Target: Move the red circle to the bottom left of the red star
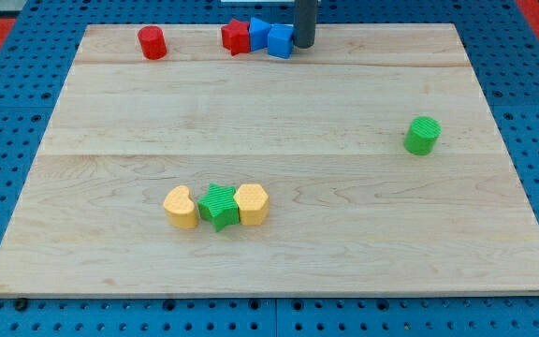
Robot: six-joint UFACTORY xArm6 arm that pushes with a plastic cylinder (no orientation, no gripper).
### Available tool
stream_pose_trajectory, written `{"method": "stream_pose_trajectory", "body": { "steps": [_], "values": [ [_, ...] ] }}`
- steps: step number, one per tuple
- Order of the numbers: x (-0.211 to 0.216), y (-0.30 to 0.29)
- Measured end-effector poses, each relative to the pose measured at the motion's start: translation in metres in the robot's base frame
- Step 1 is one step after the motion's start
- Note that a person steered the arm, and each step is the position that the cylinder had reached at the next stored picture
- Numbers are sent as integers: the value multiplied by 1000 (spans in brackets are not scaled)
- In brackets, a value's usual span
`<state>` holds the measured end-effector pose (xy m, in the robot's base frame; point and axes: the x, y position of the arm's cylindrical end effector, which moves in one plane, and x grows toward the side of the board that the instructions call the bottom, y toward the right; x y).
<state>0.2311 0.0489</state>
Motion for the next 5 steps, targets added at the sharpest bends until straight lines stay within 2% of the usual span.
{"method": "stream_pose_trajectory", "body": {
  "steps": [3,5],
  "values": [
    [57,8],
    [58,-11]
  ]
}}
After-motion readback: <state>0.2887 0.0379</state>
